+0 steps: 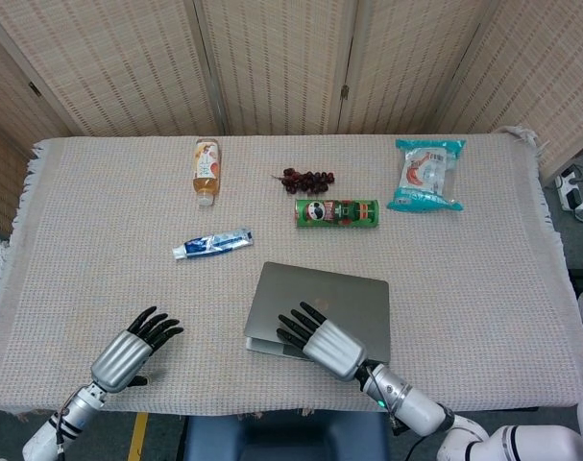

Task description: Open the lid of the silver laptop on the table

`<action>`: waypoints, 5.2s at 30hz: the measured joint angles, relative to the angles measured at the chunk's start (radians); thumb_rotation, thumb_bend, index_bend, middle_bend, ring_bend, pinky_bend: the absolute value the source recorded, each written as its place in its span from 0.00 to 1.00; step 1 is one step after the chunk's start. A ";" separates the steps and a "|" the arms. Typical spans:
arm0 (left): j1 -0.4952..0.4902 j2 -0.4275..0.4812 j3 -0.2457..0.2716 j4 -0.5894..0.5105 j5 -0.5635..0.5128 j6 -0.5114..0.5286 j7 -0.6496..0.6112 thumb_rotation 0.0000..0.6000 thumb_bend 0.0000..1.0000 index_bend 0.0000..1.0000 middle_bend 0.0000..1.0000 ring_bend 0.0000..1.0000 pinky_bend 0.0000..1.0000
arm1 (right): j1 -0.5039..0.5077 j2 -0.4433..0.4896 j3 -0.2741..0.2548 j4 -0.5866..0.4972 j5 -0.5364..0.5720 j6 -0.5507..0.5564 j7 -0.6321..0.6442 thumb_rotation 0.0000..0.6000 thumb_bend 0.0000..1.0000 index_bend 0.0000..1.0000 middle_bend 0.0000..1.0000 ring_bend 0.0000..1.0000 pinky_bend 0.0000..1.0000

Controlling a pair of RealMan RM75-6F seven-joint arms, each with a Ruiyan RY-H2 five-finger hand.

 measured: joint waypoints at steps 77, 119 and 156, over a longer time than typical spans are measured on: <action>-0.385 -0.132 -0.085 -0.300 -0.321 -0.534 0.523 1.00 0.78 0.05 0.01 0.00 0.00 | 0.038 -0.017 0.036 0.028 0.184 0.128 -0.129 1.00 0.70 0.00 0.00 0.00 0.00; -0.407 -0.137 -0.069 -0.341 -0.389 -0.539 0.606 1.00 0.78 0.06 0.03 0.00 0.00 | 0.161 0.137 0.270 0.199 0.496 0.078 0.071 1.00 0.70 0.00 0.00 0.00 0.00; -0.353 0.002 -0.101 -0.461 -0.397 -0.381 0.515 1.00 0.78 0.05 0.03 0.00 0.00 | 0.069 0.372 0.208 0.011 0.379 0.167 0.315 1.00 0.70 0.00 0.00 0.00 0.00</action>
